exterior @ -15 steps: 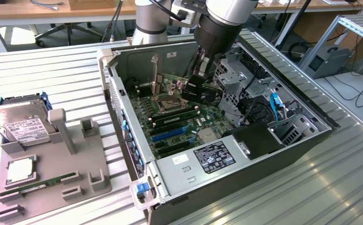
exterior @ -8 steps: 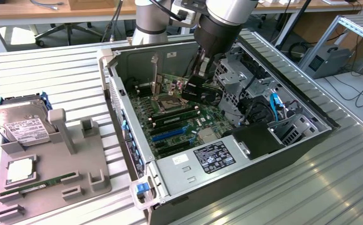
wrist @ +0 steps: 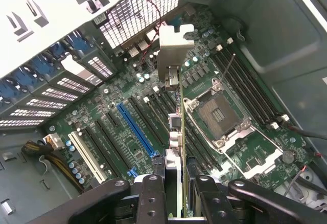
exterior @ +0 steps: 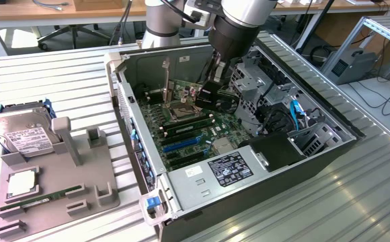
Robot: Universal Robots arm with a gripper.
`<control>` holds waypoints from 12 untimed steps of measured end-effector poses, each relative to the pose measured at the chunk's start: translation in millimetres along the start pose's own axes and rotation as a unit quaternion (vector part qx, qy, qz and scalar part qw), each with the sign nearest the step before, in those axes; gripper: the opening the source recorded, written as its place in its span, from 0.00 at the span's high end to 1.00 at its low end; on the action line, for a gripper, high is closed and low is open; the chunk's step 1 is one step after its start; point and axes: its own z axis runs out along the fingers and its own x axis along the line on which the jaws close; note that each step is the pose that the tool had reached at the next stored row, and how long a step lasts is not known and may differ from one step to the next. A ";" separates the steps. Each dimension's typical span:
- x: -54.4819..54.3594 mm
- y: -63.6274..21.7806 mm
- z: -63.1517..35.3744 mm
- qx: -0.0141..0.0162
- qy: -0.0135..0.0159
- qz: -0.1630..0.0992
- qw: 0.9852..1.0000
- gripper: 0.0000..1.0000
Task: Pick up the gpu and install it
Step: 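Insert the gpu into the slot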
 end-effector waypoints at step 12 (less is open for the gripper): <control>0.0 0.0 0.0 0.000 0.002 -0.012 1.000 0.73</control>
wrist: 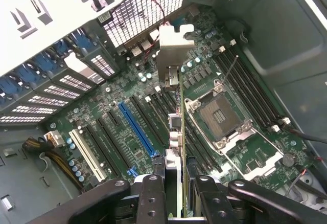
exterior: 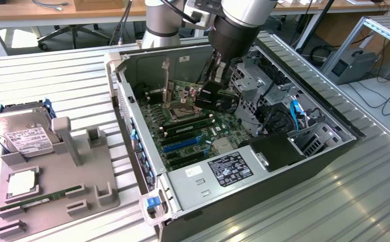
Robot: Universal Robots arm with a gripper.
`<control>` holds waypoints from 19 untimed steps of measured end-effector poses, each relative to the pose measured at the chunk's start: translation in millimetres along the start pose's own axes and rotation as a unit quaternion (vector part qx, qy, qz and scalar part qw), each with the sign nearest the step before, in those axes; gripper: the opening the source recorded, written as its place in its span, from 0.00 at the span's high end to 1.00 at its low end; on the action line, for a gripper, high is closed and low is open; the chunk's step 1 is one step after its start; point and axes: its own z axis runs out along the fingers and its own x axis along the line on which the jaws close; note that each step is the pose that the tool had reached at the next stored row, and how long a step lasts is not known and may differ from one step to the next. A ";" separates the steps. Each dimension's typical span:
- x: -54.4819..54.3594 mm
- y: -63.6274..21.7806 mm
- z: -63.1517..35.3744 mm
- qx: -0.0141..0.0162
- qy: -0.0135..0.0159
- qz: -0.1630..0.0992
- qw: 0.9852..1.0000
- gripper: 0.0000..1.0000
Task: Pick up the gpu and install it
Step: 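Insert the gpu into the slot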
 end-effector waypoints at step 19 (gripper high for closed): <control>0.0 0.0 0.0 0.000 0.003 -0.019 1.000 0.73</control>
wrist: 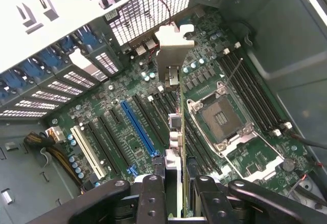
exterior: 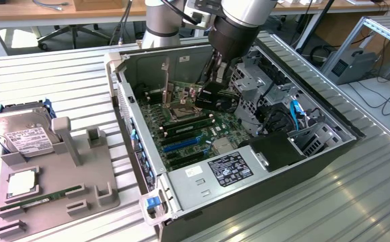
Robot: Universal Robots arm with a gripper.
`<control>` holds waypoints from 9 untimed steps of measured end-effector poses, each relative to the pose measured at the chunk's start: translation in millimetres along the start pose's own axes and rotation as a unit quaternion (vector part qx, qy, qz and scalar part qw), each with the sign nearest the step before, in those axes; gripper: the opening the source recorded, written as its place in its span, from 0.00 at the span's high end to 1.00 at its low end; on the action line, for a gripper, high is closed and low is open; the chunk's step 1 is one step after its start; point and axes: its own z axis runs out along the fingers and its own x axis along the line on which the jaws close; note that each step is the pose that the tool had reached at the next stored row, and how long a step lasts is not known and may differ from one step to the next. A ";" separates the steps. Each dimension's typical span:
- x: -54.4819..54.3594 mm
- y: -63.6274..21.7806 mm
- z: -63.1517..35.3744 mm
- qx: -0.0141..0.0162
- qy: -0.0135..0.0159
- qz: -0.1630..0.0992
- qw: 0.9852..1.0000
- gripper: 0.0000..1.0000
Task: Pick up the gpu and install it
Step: 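Insert the gpu into the slot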
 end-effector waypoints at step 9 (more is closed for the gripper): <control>0.0 0.0 0.0 0.000 0.001 -0.005 1.000 0.73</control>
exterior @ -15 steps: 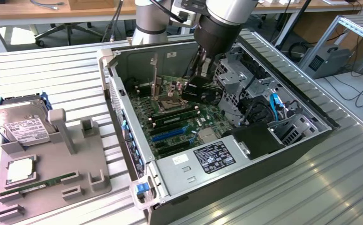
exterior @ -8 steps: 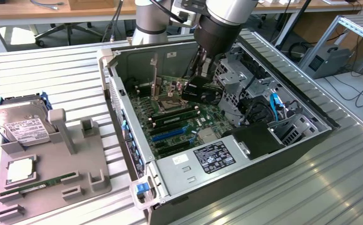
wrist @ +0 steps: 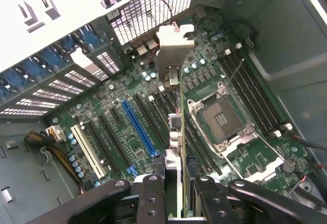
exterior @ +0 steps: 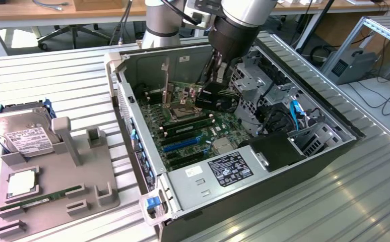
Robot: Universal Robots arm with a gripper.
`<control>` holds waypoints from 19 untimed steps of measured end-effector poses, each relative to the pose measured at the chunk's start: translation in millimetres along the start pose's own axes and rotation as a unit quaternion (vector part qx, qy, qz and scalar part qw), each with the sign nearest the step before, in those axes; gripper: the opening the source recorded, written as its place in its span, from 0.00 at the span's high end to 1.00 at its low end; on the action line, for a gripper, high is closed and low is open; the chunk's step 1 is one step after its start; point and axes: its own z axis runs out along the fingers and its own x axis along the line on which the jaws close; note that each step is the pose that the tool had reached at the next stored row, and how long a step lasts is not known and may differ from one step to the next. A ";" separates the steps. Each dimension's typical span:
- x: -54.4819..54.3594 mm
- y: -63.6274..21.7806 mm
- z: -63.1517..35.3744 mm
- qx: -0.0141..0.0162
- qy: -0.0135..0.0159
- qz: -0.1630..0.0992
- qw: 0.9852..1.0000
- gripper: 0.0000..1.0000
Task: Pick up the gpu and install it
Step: 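Insert the gpu into the slot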
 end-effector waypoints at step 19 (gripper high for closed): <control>0.0 0.0 0.0 0.000 0.002 -0.012 1.000 0.73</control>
